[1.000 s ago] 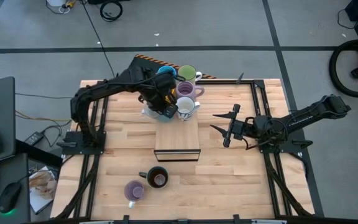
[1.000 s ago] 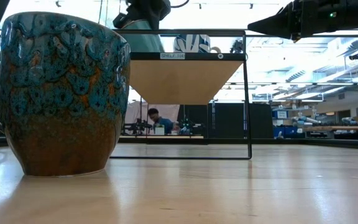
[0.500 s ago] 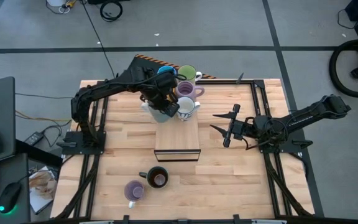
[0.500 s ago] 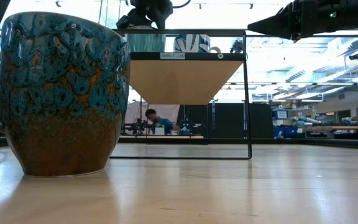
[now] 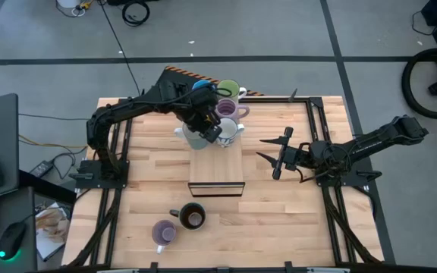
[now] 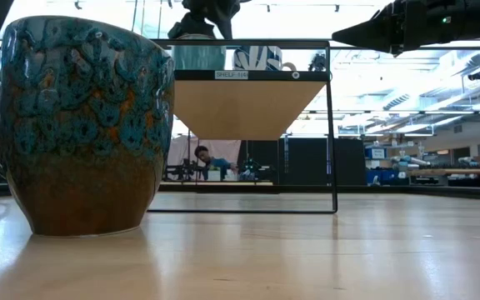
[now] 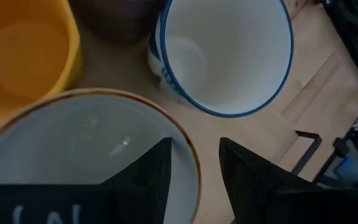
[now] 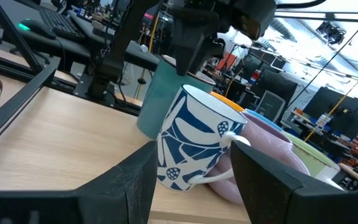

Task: Place coffee mugs
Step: Put the light blue mug on the shelf

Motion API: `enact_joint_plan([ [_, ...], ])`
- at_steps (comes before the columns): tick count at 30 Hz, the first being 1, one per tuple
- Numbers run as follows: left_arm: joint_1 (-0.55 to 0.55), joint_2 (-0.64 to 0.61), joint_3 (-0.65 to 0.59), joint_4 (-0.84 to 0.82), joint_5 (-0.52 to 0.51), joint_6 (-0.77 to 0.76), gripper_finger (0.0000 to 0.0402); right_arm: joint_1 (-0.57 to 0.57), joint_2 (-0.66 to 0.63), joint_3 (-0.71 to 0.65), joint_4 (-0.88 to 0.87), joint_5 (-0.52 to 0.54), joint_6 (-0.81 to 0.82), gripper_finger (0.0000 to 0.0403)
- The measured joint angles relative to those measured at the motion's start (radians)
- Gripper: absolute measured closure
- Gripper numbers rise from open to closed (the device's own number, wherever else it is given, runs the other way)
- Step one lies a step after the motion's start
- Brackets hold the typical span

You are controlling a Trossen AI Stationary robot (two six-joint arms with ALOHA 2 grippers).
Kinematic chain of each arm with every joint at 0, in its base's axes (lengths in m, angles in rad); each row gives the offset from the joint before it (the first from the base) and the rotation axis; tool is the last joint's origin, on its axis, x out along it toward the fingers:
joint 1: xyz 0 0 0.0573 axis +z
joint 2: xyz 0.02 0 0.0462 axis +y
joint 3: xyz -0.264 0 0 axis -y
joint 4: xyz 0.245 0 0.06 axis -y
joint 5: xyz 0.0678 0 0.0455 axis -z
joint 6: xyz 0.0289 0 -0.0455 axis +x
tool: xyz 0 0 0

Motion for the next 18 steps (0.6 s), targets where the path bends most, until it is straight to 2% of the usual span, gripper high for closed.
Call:
enact_joint_plan([
  [7,-0.001,-0.001,0.0,0.032,-0.038,0.057,0.026,0.0,0.0,0.0,-0.005,0.0,0.0,0.0194],
  [18,-0.019,-0.005,0.001,0.08,-0.034,0.107,0.026,0.0,0.0,0.0,-0.004,0.0,0.003,0.0194],
])
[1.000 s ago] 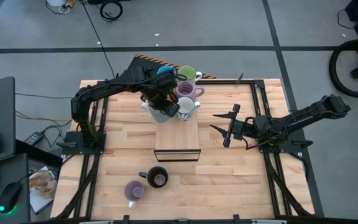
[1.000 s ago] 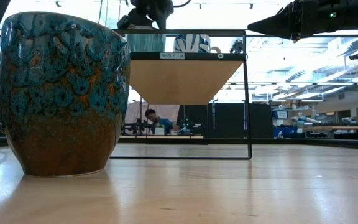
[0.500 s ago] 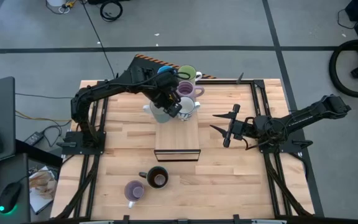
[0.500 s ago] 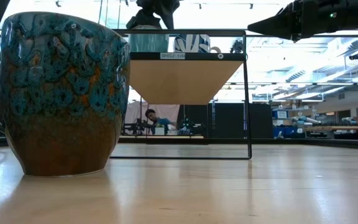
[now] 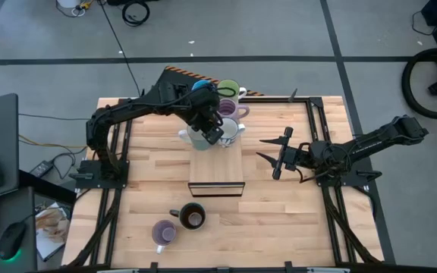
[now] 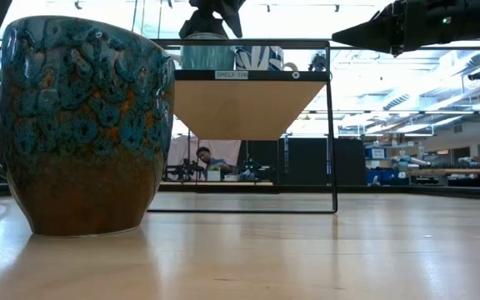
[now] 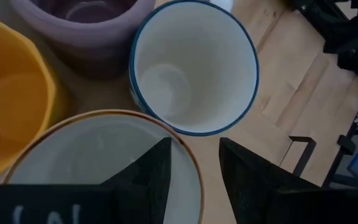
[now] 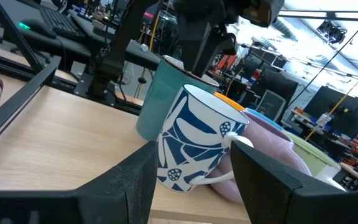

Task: Place coffee mugs
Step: Put the light blue mug on the shelf, then put the dark blue mug on the shelf

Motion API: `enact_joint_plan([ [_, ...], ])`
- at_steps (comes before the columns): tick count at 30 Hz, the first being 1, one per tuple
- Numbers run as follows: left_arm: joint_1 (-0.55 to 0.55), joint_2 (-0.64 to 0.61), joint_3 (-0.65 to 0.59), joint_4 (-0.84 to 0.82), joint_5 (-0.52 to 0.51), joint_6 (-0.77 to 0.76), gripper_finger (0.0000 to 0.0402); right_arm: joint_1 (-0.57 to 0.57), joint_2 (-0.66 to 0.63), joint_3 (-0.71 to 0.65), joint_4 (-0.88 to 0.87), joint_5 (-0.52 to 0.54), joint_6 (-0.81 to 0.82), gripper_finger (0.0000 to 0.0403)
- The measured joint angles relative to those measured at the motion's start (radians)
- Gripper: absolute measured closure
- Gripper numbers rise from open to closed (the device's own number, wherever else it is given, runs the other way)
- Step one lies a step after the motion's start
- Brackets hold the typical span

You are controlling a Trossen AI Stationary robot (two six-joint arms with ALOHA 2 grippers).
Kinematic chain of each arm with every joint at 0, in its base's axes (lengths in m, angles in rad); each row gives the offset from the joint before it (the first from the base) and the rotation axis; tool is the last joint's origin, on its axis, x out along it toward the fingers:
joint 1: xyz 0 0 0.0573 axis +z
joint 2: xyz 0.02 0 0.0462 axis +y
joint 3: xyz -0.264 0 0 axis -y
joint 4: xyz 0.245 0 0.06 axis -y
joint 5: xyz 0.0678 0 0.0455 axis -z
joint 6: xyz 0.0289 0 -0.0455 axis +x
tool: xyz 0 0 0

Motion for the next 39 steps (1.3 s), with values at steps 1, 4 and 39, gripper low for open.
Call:
enact_joint_plan([
  [1,0.0,0.0,0.0,0.0,0.001,0.008,0.026,0.0,0.0,0.0,0.0,0.0,0.002,0.0194],
  [4,0.001,-0.01,0.0,0.0,0.001,0.031,0.026,0.0,0.0,0.0,0.0,0.0,0.003,0.0194],
  [39,-0.568,-0.111,0.0,-0.216,-0.411,0.137,0.026,0.0,0.0,0.0,-0.029,0.0,0.056,0.0194],
])
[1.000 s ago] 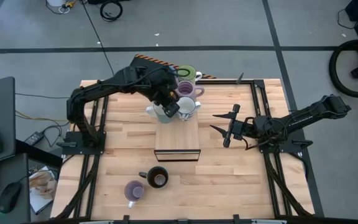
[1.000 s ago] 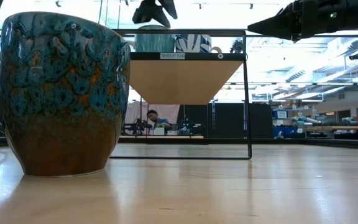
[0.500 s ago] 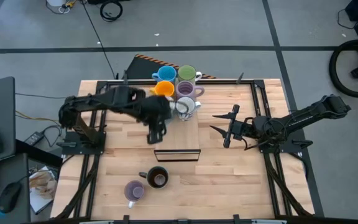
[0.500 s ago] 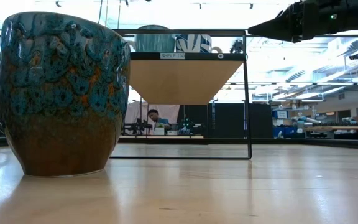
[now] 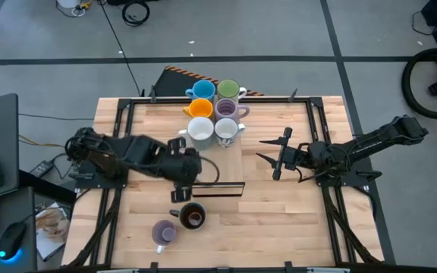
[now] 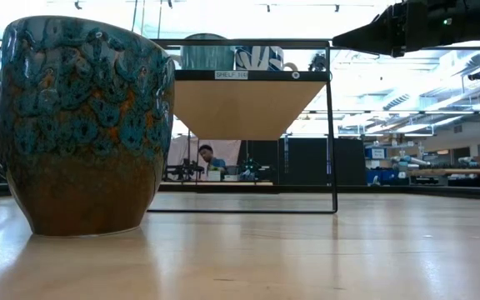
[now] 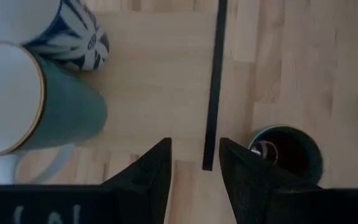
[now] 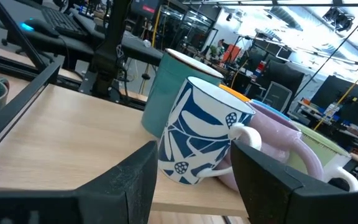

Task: Place coffee mugs
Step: Put the dark blue mug on the shelf

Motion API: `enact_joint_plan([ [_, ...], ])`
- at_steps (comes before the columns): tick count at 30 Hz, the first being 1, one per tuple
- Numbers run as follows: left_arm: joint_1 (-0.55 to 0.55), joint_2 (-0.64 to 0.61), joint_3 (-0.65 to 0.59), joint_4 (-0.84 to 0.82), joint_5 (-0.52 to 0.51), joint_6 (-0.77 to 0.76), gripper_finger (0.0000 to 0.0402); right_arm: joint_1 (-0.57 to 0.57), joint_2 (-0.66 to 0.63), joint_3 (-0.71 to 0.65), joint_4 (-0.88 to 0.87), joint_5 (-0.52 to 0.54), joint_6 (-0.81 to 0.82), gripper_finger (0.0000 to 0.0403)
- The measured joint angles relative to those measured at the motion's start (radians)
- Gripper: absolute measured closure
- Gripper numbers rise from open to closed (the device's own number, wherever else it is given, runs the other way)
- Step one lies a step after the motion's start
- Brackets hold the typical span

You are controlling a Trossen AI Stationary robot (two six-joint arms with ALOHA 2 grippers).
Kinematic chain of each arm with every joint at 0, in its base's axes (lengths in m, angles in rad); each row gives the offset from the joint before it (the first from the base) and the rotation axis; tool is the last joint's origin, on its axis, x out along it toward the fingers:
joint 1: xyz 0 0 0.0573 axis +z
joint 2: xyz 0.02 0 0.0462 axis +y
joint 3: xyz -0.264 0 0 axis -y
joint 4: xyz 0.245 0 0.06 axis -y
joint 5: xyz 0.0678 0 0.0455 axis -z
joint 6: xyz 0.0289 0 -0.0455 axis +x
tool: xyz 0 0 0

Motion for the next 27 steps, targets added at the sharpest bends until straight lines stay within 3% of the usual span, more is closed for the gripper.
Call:
enact_joint_plan([
  [15,-0.194,0.0,0.0,-0.058,-0.256,-0.199,0.0261,0.0,0.0,0.0,-0.003,-0.026,-0.002,0.0194],
  [23,-0.243,0.01,-0.008,-0.132,-0.161,-0.412,0.0279,0.0,0.0,0.0,-0.002,-0.029,-0.001,0.0194],
  [27,-0.28,0.009,-0.078,-0.112,-0.099,-0.535,0.0283,0.0,0.0,0.0,-0.003,-0.028,-0.002,0.0194],
])
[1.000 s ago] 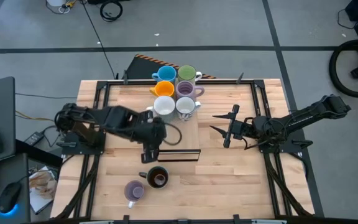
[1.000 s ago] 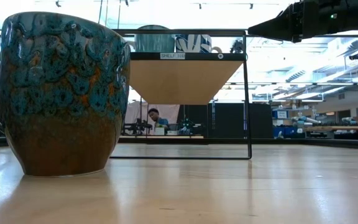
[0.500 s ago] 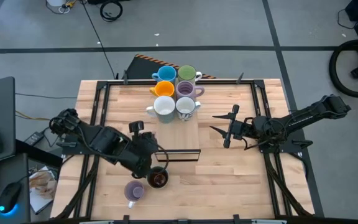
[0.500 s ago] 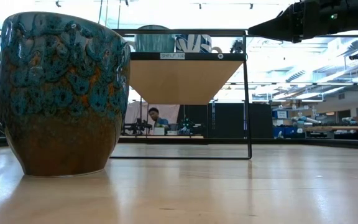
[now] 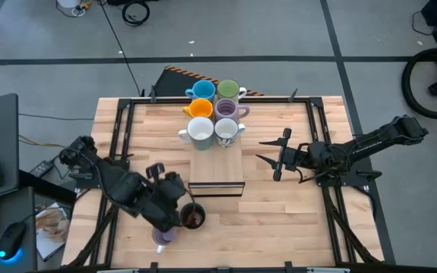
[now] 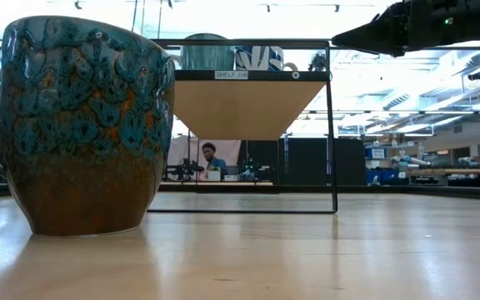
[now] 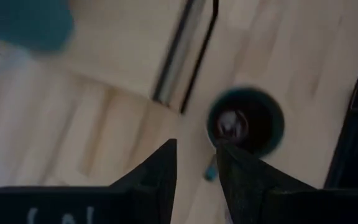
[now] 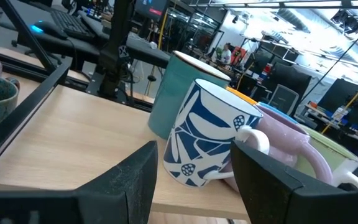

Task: Place coffee mugs
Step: Put the dark blue mug on the shelf

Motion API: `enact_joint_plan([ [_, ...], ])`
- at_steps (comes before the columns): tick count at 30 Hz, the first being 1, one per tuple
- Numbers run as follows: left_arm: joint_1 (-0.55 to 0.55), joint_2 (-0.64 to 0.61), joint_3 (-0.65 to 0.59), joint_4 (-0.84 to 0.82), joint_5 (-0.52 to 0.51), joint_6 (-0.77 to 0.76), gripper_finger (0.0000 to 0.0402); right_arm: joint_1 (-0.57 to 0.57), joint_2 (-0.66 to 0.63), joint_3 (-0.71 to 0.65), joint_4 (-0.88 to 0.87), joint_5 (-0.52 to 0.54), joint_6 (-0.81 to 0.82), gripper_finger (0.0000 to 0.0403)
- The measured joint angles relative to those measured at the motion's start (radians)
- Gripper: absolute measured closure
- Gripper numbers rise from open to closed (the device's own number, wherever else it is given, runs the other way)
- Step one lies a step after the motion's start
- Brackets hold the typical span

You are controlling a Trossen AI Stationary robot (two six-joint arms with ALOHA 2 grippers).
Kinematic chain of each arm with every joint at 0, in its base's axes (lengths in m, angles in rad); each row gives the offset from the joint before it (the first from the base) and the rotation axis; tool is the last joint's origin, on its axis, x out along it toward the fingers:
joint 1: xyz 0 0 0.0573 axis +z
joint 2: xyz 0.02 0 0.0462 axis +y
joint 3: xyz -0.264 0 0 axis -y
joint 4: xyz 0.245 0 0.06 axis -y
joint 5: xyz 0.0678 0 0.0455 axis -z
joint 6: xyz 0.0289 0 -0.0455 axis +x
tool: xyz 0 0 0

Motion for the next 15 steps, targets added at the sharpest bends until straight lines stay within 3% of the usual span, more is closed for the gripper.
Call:
enact_joint_plan([
  [6,-0.033,0.004,-0.216,0.125,0.149,-0.041,0.0283,0.0,0.0,0.0,0.011,0.0,-0.018,0.0194],
  [15,-0.006,0.0,-0.444,0.249,0.249,-0.081,0.0276,0.0,0.0,0.0,0.049,0.0,-0.061,0.0194],
])
